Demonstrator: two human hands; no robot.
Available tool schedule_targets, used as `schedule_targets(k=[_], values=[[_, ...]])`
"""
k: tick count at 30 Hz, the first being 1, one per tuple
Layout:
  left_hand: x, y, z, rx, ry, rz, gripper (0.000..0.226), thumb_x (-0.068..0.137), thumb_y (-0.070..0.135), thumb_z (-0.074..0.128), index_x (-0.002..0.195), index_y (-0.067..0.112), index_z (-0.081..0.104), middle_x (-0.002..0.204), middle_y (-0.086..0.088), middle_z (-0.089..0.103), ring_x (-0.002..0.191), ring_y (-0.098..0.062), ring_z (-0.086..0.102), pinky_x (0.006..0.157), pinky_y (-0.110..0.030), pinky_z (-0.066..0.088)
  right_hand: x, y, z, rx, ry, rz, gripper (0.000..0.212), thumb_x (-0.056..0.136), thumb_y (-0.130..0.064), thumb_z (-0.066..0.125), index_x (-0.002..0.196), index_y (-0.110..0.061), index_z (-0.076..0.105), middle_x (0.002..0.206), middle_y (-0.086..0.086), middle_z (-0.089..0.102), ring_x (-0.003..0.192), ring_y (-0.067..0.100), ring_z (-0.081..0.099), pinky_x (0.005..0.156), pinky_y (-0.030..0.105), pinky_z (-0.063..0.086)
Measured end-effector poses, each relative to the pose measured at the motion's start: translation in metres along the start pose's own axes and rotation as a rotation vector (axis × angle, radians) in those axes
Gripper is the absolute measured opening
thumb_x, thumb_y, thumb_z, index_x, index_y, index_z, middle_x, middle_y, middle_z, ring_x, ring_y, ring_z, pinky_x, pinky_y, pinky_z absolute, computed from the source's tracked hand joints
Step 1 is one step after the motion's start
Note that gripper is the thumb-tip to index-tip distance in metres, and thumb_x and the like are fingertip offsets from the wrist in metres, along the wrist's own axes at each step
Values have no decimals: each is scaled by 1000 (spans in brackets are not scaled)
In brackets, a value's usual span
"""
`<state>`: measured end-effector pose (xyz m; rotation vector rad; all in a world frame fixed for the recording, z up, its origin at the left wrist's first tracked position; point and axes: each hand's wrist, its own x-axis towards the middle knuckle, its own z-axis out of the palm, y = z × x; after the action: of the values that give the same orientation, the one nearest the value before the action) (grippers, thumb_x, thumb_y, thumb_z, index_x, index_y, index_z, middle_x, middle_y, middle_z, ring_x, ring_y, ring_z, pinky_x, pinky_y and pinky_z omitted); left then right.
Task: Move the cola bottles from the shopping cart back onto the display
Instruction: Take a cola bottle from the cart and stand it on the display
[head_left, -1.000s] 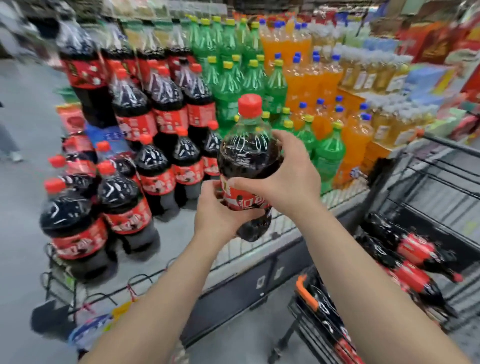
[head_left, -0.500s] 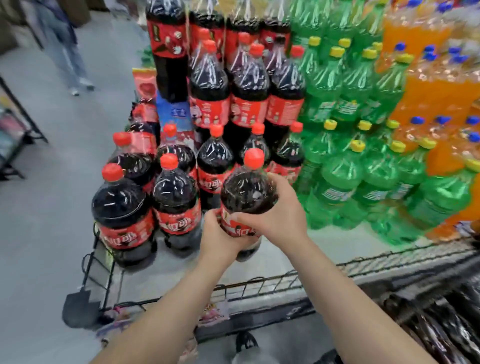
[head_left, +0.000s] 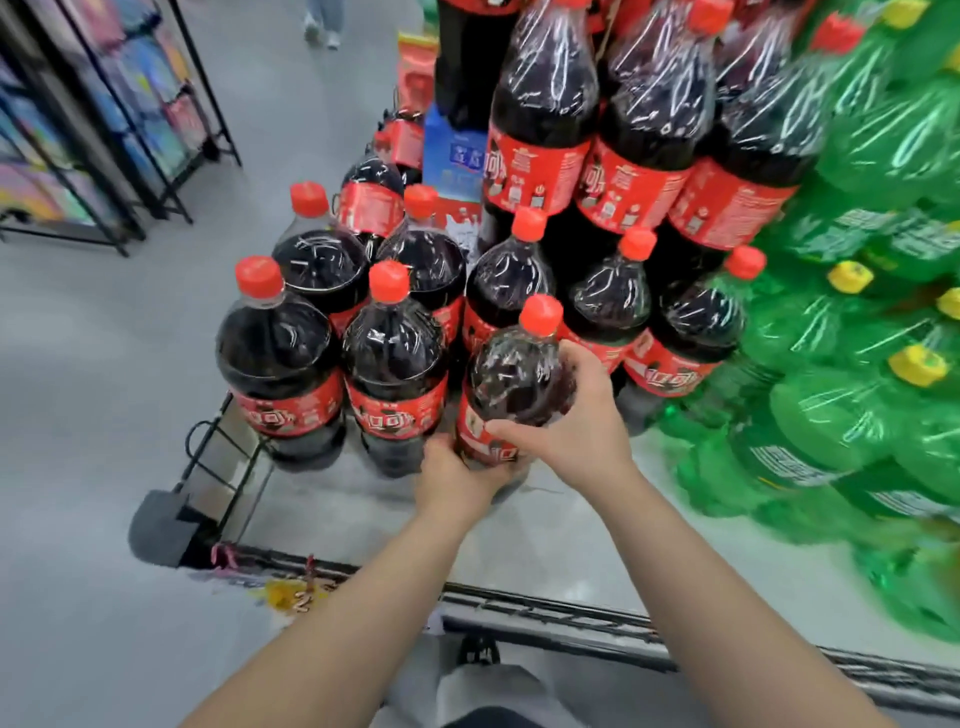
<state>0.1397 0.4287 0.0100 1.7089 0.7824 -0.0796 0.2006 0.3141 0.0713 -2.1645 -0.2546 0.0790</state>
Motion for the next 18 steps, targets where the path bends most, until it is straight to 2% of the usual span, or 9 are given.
schedule_targets(k=[2,4,5,7,9,11,14,16,18], values=[[-11,-1,4,-232,-124,-274,51,76,17,80,118,5,55,107,-2,58,79,-11,57,61,-16,49,1,7,0,31,-22,4,122,38,-62,85,141,-22,32,140,-4,43,131,12,44,109,41,39],[-16,-6,8,-511,-248,-581,44,85,12,70,124,0,53,114,-14,47,83,-22,52,77,-28,49,-3,15,5,129,-54,89,132,35,-70,84,144,-22,26,141,-3,45,131,12,45,110,41,39],[-16,-8,11,-611,-271,-641,32,87,10,66,115,-1,55,113,-17,45,83,-24,51,80,-32,48,-5,18,7,180,-76,137,133,33,-72,84,143,-24,26,140,-3,48,129,11,48,109,41,40],[-10,-11,17,-711,-225,-646,4,91,6,59,88,4,58,94,-14,49,76,-20,48,77,-30,46,-9,19,13,229,-87,172,131,30,-73,83,140,-27,28,134,-6,53,123,9,53,106,40,43],[-4,-11,24,-749,-184,-620,18,93,2,51,77,9,56,77,-9,51,69,-15,46,68,-25,42,-8,17,18,219,-61,148,124,32,-66,87,137,-27,33,128,-11,56,119,7,55,104,37,46],[0,-7,24,-759,-167,-612,22,93,1,47,76,10,56,63,-6,59,68,-14,48,66,-25,40,-5,11,24,208,-15,139,113,38,-58,87,135,-26,38,123,-13,57,115,5,55,101,33,47],[7,2,16,-737,-109,-579,23,93,1,46,73,10,54,41,3,60,67,-15,52,72,-29,43,0,5,36,190,33,166,120,40,-64,82,142,-27,30,135,-4,51,123,11,51,103,34,45],[12,5,12,-699,-108,-566,21,92,2,49,73,9,54,43,1,59,65,-16,51,84,-34,43,2,3,39,184,32,175,121,42,-65,80,144,-27,26,139,-1,47,126,13,48,104,34,43],[13,6,10,-658,-135,-561,11,92,5,51,82,9,56,62,-4,60,73,-20,56,91,-35,39,3,-1,37,175,28,169,120,42,-64,79,143,-27,26,138,-1,47,125,13,49,104,34,43]])
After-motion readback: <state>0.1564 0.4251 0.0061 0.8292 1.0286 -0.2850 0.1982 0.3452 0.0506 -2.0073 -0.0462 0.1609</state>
